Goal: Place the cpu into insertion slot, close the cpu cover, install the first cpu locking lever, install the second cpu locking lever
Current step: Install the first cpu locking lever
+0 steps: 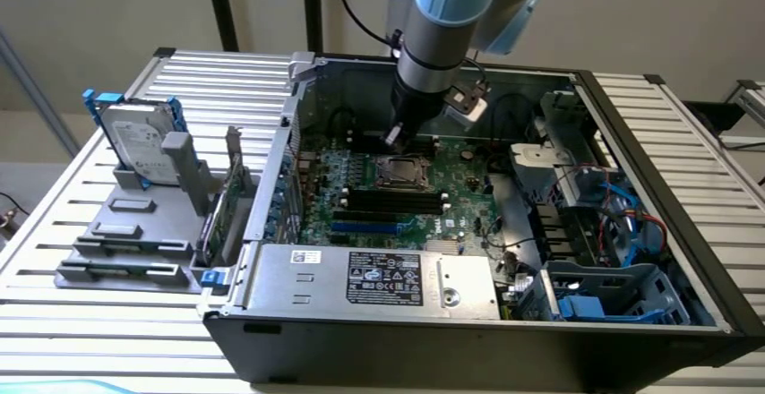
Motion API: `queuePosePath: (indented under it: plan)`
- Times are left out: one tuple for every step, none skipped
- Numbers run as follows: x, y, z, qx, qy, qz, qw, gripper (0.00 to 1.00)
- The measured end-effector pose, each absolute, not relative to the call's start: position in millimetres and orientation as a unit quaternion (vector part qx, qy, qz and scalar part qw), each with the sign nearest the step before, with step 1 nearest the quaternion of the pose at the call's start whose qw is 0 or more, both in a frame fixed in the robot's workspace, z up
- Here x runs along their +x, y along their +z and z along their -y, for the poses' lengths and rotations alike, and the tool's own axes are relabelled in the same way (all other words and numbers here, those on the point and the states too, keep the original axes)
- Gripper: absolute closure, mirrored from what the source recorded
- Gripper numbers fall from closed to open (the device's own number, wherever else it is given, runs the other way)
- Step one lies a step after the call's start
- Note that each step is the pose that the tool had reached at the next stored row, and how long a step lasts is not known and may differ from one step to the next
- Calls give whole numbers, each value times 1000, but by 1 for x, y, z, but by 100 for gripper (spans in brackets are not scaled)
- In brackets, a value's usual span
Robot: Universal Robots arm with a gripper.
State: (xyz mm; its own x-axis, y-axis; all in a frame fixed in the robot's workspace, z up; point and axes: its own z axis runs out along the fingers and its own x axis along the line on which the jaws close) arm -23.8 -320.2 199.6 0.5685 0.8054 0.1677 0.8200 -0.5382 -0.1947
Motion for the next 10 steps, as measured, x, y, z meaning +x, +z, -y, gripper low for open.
queuePosePath:
  plan:
    - [-23,199,320,-877,-29,464,126,89]
    - [-23,199,320,-877,-29,464,126,89]
    - [-23,199,320,-877,-28,464,126,89]
    - [-22,199,320,-877,-28,464,126,89]
    - [-22,198,320,-877,-28,464,125,89]
    - [-21,198,320,-877,-28,464,125,89]
    - [-20,198,320,-877,-28,464,125,89]
    - [-19,198,320,-877,-28,464,125,89]
    - [-18,197,320,-877,-28,464,125,89]
    - [-18,197,320,-877,-28,464,125,89]
